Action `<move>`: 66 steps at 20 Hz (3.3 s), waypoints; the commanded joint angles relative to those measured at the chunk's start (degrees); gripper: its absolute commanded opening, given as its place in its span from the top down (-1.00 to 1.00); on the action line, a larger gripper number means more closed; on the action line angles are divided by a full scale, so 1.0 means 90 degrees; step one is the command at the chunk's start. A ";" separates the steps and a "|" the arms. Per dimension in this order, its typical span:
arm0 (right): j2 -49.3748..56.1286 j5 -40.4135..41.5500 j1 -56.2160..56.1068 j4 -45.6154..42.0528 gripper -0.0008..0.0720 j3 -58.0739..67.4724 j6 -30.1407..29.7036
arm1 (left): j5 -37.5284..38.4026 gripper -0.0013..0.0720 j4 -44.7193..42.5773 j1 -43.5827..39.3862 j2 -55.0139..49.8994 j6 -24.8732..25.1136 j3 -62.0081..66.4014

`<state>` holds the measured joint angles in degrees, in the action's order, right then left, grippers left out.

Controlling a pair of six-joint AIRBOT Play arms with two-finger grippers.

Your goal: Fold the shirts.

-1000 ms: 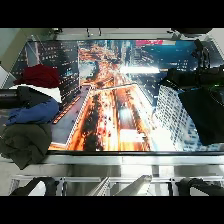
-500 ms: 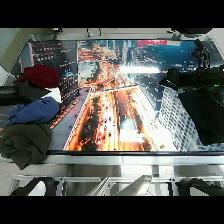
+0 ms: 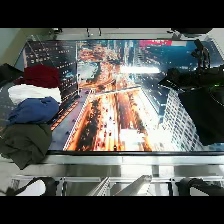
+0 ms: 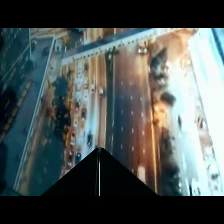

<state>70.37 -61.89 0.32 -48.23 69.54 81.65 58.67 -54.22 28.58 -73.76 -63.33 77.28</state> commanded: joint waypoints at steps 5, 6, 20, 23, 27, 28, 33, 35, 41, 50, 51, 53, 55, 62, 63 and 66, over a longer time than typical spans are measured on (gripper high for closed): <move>0.0007 -0.0002 -0.0007 0.0000 0.92 0.0005 0.0000 | -0.1797 -0.99 -0.0695 0.0068 -0.3543 0.0032 0.2174; 0.0007 -0.0002 -0.0007 0.0002 0.92 0.0005 0.0000 | -0.1838 -0.99 -0.0695 0.0032 -0.3990 0.0032 0.2450; 0.0007 -0.0002 -0.0007 0.0000 0.92 0.0005 0.0000 | -0.1076 0.90 -0.0406 -0.1100 -0.4884 0.0029 0.4493; 0.0007 -0.0002 -0.0007 0.0000 0.92 0.0005 0.0000 | -0.0617 0.90 0.0505 -0.1569 -0.3691 0.0036 0.4493; 0.0007 -0.0002 -0.0007 0.0000 0.92 0.0005 0.0000 | -0.0117 0.90 0.0877 -0.2497 -0.2217 0.0024 0.4490; 0.0007 -0.0002 -0.0007 0.0000 0.92 0.0005 0.0000 | 0.0214 0.90 0.0874 -0.2769 -0.1974 -0.0100 0.4478; 0.0007 -0.0002 -0.0007 0.0000 0.92 0.0005 0.0000 | 0.0583 0.90 0.0862 -0.4068 -0.1013 -0.0476 0.3364; 0.0007 -0.0002 -0.0007 0.0000 0.92 0.0005 0.0000 | 0.0580 0.90 0.0852 -0.4461 -0.0860 -0.0478 0.2897; 0.0007 -0.0002 -0.0007 0.0000 0.92 0.0005 0.0000 | 0.0386 -0.26 0.0865 -0.4772 -0.1071 -0.0478 0.1936; 0.0053 -0.0342 -0.0012 0.0738 0.90 0.0005 0.0000 | 0.2514 -0.98 0.0792 -0.3206 -0.1071 -0.1192 0.1608; 0.0102 -0.0345 -0.0015 0.0741 0.88 0.0005 0.0000 | 0.2526 -0.98 0.0792 -0.2985 -0.1071 -0.1183 0.1154; 0.0301 -0.0342 -0.0053 0.0741 -0.34 0.0002 -0.0279 | 0.2254 -0.98 0.0794 -0.2654 -0.1078 -0.1071 0.0185; 0.0636 -0.0333 -0.0175 0.0792 -0.34 0.0002 -0.0612 | 0.1630 -0.98 0.0804 -0.2361 -0.1127 -0.0831 -0.0780; 0.2093 0.1207 -0.1715 0.0794 -0.34 0.0007 -0.1812 | 0.0993 -0.93 0.0821 -0.2263 -0.2261 -0.0165 -0.1581; 0.2263 0.1498 -0.1921 0.0792 -0.34 0.0007 -0.1848 | 0.0923 -0.93 0.0818 -0.2324 -0.2482 -0.0146 -0.1489; 0.2650 0.1989 -0.2346 0.0860 -0.34 0.0007 -0.1846 | 0.1020 -0.93 0.0804 -0.2448 -0.3096 -0.0124 -0.0901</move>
<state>90.63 -50.19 -16.78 -40.99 69.54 66.67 68.31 -46.46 7.40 -96.75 -65.47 66.19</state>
